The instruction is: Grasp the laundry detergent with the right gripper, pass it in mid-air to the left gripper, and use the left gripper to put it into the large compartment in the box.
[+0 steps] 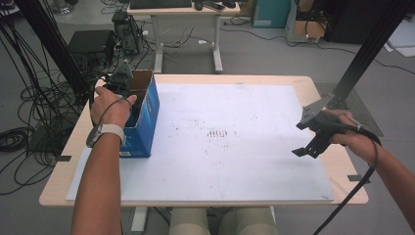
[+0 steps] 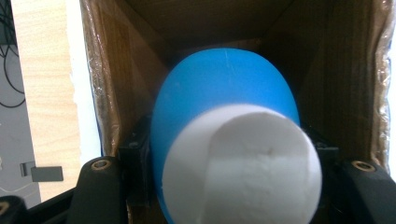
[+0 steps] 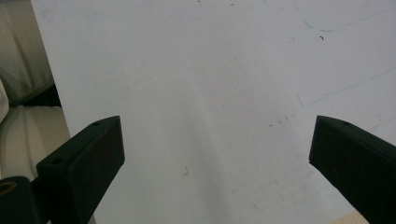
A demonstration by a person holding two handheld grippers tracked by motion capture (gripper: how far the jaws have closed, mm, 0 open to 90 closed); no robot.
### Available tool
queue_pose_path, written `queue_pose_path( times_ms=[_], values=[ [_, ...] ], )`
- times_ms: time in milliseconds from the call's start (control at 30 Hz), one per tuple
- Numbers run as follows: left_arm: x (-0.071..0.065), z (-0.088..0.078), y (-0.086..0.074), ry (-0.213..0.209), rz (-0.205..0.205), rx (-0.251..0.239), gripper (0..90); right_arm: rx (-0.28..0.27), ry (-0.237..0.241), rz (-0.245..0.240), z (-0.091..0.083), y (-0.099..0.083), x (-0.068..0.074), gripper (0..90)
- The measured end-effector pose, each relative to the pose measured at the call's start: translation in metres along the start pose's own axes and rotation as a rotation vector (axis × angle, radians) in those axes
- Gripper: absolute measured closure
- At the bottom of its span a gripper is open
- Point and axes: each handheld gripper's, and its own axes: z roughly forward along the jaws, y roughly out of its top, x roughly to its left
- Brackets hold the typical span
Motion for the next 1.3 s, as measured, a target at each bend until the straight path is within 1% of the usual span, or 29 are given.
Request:
queue_pose_path(
  times_ms=[300, 433, 500, 533, 633, 667, 733, 767, 967, 1000, 1167, 1300],
  values=[
    [0.0007, -0.0001, 0.0004, 0.0, 0.006, 0.004, 37.5, 0.003, 0.002, 0.002, 0.0004, -0.0007, 0.0001, 3.1],
    [0.0008, 0.0, 0.0003, -0.001, 0.006, 0.003, 37.5, 0.003, 0.001, 0.001, 0.0004, -0.0006, 0.0, 3.1],
    [0.0006, 0.0001, 0.0002, -0.002, -0.001, 0.0, 37.5, 0.003, 0.001, 0.0, 0.0006, -0.0005, 0.0001, 3.1],
    [0.0012, 0.0001, 0.0001, 0.0, 0.006, 0.0, 37.5, 0.003, 0.002, 0.0, 0.0006, -0.0005, 0.0001, 3.1],
    [0.0011, 0.0001, 0.0001, 0.0, 0.007, 0.0, 37.5, 0.004, 0.002, 0.0, 0.0008, -0.0006, 0.0001, 3.1],
    [0.0005, 0.0003, 0.0, -0.002, -0.001, -0.001, 37.5, 0.004, 0.002, 0.001, 0.0008, -0.0006, 0.0002, 3.1],
    [0.0007, 0.0004, 0.0, -0.003, -0.001, -0.001, 37.4, 0.005, 0.003, -0.001, 0.0009, -0.0006, 0.0001, 3.1],
    [0.0014, 0.0003, 0.0002, -0.001, 0.007, -0.001, 37.4, 0.005, 0.003, 0.0, 0.001, -0.0006, 0.0002, 3.1],
    [0.0008, 0.001, 0.0004, -0.003, -0.003, -0.008, 37.4, 0.004, 0.005, 0.008, 0.0024, -0.0008, 0.0008, 3.1],
    [0.0011, 0.0011, 0.0006, 0.0, 0.001, -0.009, 37.4, 0.003, 0.006, 0.006, 0.0026, -0.0008, 0.0007, 3.1],
    [0.0015, 0.0015, 0.0015, -0.009, 0.004, -0.005, 37.1, 0.006, 0.009, 0.006, 0.0031, -0.0008, 0.0007, 3.1],
    [0.0016, 0.0026, 0.0016, -0.019, 0.002, -0.002, 32.0, 0.009, 0.01, 0.003, 0.0039, -0.0003, 0.0006, 3.1]
  ],
)
